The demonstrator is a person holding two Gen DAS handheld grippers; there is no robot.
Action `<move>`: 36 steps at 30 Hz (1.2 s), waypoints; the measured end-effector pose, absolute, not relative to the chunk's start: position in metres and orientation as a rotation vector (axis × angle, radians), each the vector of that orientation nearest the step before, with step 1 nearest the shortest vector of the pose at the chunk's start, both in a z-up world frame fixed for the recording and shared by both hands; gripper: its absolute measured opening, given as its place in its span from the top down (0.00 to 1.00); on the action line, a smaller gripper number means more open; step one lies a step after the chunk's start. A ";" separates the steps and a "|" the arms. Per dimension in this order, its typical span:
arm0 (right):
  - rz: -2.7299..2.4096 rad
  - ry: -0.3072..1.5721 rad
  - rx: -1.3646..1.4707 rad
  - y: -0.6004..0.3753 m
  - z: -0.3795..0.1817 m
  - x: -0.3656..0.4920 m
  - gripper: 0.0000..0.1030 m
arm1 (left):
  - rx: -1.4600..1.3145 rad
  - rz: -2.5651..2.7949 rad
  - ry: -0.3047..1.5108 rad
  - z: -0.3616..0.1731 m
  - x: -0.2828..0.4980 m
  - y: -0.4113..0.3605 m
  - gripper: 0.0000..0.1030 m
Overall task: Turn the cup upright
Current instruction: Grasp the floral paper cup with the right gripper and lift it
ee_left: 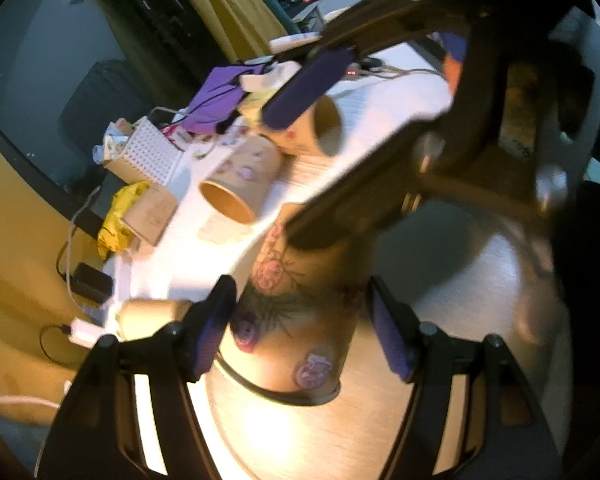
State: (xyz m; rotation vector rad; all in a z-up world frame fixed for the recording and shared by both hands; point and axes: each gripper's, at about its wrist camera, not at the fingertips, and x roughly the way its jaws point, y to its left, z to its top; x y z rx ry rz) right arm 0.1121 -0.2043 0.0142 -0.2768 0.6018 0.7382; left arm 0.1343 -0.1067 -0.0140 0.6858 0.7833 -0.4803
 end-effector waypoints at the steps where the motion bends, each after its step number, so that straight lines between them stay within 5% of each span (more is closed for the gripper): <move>1: 0.756 0.620 -0.299 -0.198 0.010 0.105 0.28 | 0.681 -0.485 0.782 -0.016 0.126 -0.108 0.34; 18: 0.774 0.817 -0.310 -0.186 -0.033 0.073 0.28 | 0.554 -0.539 0.778 -0.052 0.062 -0.122 0.34; 23: 0.749 0.817 -0.319 -0.184 -0.032 0.072 0.28 | 0.491 -0.562 0.779 -0.046 0.061 -0.112 0.19; 36: 0.816 0.806 -0.475 -0.159 -0.027 0.061 0.28 | 0.340 -0.515 0.777 -0.026 0.029 -0.047 0.19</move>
